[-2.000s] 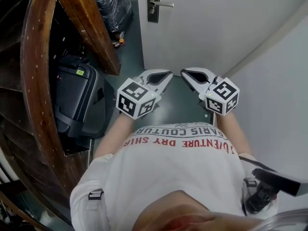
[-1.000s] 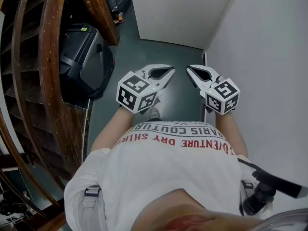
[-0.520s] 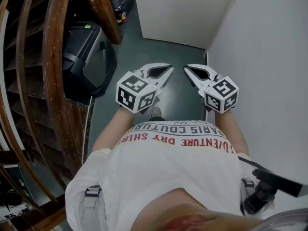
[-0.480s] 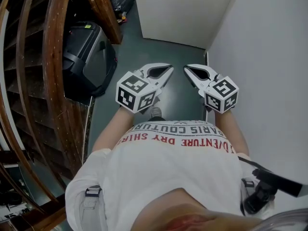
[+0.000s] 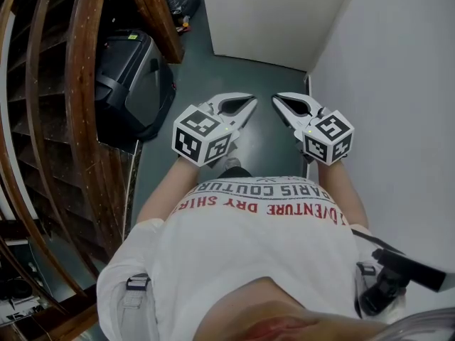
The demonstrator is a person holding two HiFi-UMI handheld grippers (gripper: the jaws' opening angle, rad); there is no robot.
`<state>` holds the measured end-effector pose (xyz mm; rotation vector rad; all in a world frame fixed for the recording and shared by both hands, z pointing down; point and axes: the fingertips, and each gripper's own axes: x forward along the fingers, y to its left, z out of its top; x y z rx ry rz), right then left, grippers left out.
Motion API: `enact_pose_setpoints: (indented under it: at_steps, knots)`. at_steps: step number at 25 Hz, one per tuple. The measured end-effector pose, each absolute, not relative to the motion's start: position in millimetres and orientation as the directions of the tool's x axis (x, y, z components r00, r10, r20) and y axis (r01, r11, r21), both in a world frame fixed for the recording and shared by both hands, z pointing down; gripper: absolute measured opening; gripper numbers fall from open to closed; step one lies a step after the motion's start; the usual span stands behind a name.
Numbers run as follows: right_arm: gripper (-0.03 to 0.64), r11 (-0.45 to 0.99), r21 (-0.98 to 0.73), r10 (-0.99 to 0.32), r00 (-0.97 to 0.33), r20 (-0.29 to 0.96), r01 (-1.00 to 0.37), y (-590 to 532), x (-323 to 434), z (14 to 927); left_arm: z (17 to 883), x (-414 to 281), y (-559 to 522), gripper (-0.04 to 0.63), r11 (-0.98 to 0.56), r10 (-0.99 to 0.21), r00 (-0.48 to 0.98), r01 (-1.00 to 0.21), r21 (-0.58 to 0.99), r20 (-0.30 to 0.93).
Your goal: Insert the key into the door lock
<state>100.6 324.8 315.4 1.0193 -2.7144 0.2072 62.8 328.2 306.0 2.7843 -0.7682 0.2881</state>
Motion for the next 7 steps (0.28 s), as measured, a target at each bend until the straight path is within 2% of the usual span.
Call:
enact_pose_setpoints:
  at_steps: [7]
  knots:
    - [0.002, 0.752, -0.042, -0.627, -0.733, 0.264, -0.658, 318.8, 94.9, 311.0, 303.5, 58.1, 321.7, 0.002, -0.831, -0.481, 0.842, -0.527, 0.179, 0.245]
